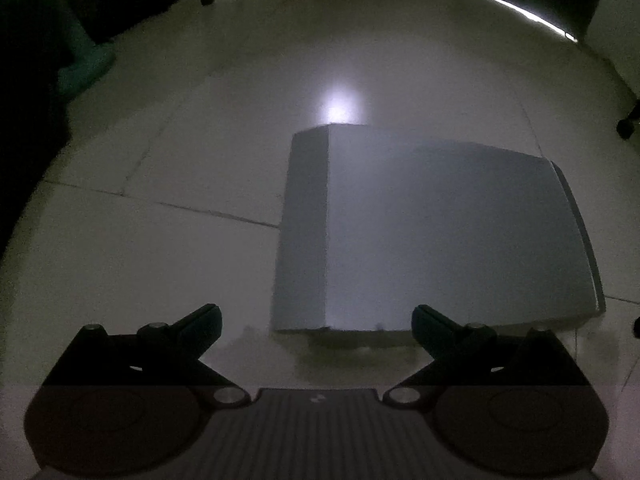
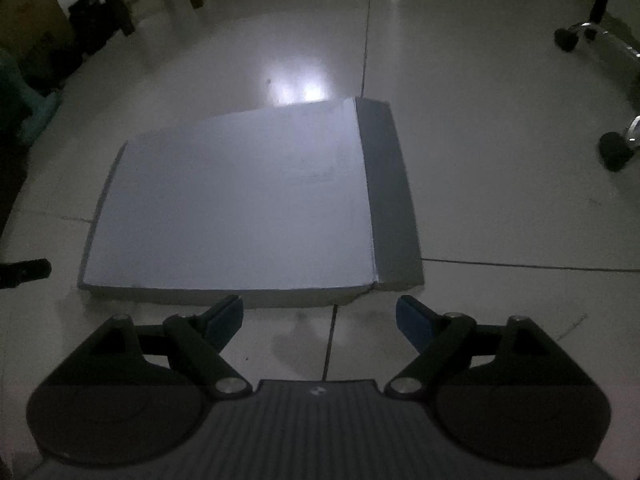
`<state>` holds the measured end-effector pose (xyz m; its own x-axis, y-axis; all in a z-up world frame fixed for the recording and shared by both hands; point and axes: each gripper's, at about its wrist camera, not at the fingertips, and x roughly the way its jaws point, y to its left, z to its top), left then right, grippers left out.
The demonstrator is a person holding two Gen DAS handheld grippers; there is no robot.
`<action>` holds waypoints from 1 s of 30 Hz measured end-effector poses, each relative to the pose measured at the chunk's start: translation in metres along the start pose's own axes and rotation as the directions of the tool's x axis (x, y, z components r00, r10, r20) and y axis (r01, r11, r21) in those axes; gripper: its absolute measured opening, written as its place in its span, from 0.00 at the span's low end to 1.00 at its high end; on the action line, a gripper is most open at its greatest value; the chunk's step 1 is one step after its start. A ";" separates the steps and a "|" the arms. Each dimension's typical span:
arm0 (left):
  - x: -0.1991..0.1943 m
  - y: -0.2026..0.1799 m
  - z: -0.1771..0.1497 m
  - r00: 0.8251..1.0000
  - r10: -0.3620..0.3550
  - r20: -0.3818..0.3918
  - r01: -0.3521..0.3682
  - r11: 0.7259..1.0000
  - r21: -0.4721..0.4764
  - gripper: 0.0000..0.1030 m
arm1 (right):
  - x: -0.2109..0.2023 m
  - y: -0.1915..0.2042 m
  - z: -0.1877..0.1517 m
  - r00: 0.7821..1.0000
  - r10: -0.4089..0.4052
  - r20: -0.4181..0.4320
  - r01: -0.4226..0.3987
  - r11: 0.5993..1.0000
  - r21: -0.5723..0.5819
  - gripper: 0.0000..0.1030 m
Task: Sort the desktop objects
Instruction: 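Lower both tools onto the edge of the grey foam board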
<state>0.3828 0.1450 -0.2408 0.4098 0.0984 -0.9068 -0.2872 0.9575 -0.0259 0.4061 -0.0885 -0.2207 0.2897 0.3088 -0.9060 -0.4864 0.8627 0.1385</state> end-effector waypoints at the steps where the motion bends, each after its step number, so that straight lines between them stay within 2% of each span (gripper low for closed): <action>1: 0.006 0.000 0.001 1.000 -0.010 -0.002 0.010 1.000 0.008 1.00 | 0.006 -0.002 0.002 1.000 -0.001 -0.004 0.001 1.000 -0.004 0.84; 6: 0.036 -0.006 0.016 1.000 -0.021 -0.016 0.022 0.996 0.090 1.00 | 0.045 -0.016 0.021 0.999 -0.007 -0.041 0.007 1.000 0.001 0.85; 8: 0.046 -0.003 0.023 1.000 -0.021 -0.012 0.022 0.998 0.065 1.00 | 0.054 -0.018 0.029 0.999 -0.013 -0.030 0.012 1.000 -0.012 0.89; 13: 0.071 0.007 0.041 1.000 -0.020 -0.016 0.020 1.000 -0.006 1.00 | 0.077 -0.029 0.048 0.999 -0.028 -0.030 0.027 1.000 -0.013 0.92; 17: 0.079 0.011 0.050 0.999 -0.026 0.038 0.026 1.000 -0.003 1.00 | 0.090 -0.039 0.060 0.998 -0.052 -0.018 0.051 0.998 -0.039 0.94; 22: 0.096 0.020 0.052 0.999 -0.032 0.025 0.033 0.999 -0.012 1.00 | 0.101 -0.053 0.066 0.999 -0.029 -0.025 0.030 0.999 0.014 0.96; 27: 0.106 0.026 0.053 0.999 -0.039 0.025 0.040 0.999 -0.036 1.00 | 0.114 -0.056 0.068 0.999 0.002 -0.041 -0.002 1.000 -0.002 0.96; 30: 0.103 0.028 0.048 0.999 0.006 0.052 -0.003 0.999 -0.047 1.00 | 0.120 -0.059 0.068 0.999 0.016 -0.040 -0.015 1.000 0.012 0.99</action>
<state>0.4584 0.1953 -0.3152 0.4528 0.1179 -0.8838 -0.3292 0.9433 -0.0428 0.5258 -0.0745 -0.3103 0.2484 0.3059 -0.9191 -0.4810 0.8625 0.1570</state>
